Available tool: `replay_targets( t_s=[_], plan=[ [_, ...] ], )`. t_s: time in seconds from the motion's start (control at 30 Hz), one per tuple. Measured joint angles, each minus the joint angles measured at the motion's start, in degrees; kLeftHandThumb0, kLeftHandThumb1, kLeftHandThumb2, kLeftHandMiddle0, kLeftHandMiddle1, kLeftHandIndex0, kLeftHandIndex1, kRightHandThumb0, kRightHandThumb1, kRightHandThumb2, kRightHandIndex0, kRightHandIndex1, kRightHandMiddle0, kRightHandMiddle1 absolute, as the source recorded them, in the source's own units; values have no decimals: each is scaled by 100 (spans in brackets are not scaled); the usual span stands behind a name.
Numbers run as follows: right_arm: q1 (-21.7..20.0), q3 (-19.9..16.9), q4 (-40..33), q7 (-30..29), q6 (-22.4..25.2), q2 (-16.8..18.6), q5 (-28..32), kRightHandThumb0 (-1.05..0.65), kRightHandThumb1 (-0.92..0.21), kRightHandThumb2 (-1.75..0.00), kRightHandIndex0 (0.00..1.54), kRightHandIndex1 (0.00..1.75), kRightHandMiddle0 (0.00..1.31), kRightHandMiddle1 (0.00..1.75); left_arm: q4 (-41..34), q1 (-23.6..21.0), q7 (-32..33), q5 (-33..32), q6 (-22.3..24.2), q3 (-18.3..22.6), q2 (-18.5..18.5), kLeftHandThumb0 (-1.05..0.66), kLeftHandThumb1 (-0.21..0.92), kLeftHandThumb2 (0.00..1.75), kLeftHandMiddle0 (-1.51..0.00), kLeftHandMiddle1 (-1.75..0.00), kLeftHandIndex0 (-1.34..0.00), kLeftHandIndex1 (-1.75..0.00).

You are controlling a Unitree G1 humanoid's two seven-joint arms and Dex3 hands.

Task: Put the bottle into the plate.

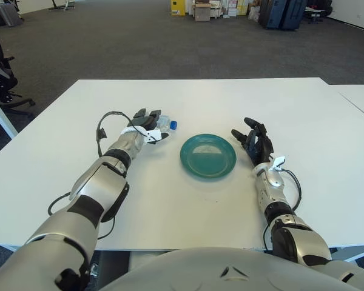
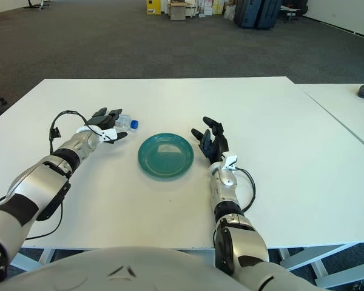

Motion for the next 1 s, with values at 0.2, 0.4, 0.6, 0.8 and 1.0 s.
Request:
replay_targets(
  t_s=[0.2,0.4,0.6,0.8,1.0],
  plan=[
    [-1,-19,1,55,-1,0,8,-81,-92,-90,82,21,13,94,1,-67,29,330,-12,-386,78,-75,88,18,-45,-51,0,-124],
    [-5,-33,1,119,-6,-1,18,-82,-92,-93,82,29,14,94,48,-82,591,1072,-57,-1120,126,-67,61,56,-55,-160,-3,-169],
    [-5,-42,2,137,-6,0,24,-82,-92,-97,75,45,14,94,76,-84,1208,1556,-38,-1639,181,-59,58,67,-67,-173,-13,-174],
    [-5,-42,1,114,-3,1,23,-84,-92,-100,74,50,15,95,92,-125,1837,2075,-4,-2174,268,-42,58,88,-88,-174,-42,-168],
    [-4,-42,-7,101,1,5,23,-84,-92,-104,73,52,16,95,116,-176,2106,2347,-12,-2521,340,-41,57,88,-103,-175,-50,-162]
  ],
)
